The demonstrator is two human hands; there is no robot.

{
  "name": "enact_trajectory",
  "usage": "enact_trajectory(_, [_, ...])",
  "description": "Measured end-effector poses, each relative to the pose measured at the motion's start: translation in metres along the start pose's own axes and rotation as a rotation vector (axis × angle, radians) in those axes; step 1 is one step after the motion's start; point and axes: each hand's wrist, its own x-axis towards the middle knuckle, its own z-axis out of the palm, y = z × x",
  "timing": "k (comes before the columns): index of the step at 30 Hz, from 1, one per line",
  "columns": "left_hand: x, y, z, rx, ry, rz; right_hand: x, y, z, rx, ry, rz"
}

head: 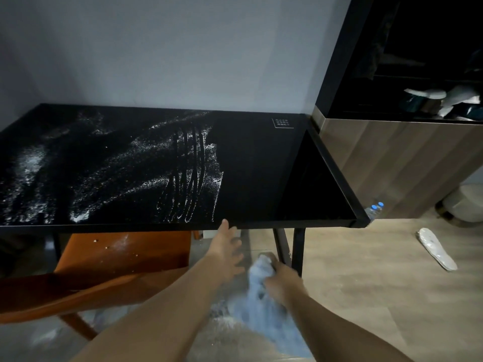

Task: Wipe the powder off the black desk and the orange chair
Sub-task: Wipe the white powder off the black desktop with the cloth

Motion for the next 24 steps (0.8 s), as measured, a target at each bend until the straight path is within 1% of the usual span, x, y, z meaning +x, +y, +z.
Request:
enact_trajectory(1, [0.002,0.004,-0.003,0.027,0.002,0.022,0.002,0.006,-0.004,-0.035,0.055,0.058])
enact_trajectory(2, [0.003,0.010,-0.006,0.065,0.023,0.046,0.001,0.005,-0.010,0.017,0.124,0.036])
enact_trajectory(4, [0.001,0.019,-0.011,0.116,0.063,0.056,0.000,-0.011,-0.021,0.159,0.243,-0.093])
enact_trajectory(5, [0.002,0.021,-0.014,0.142,0.069,0.052,0.002,-0.022,-0.027,0.189,0.296,-0.143])
enact_trajectory(10, [-0.002,0.042,-0.033,0.214,0.099,0.074,0.013,-0.079,-0.060,0.109,0.509,-0.171])
enact_trajectory(13, [-0.002,0.062,-0.046,0.297,0.116,0.108,0.025,-0.098,-0.067,-0.001,0.548,-0.097])
enact_trajectory(15, [0.004,0.074,-0.054,0.311,0.132,0.157,0.035,-0.110,-0.067,-0.095,0.557,-0.042])
enact_trajectory(17, [0.013,0.085,-0.061,0.344,0.153,0.215,0.046,-0.123,-0.064,-0.134,0.571,-0.025])
enact_trajectory(20, [0.028,0.095,-0.069,0.404,0.193,0.253,0.065,-0.136,-0.057,-0.138,0.607,-0.059])
enact_trajectory(24, [0.055,0.119,-0.069,0.497,0.233,0.306,0.100,-0.154,-0.071,-0.047,0.734,-0.115])
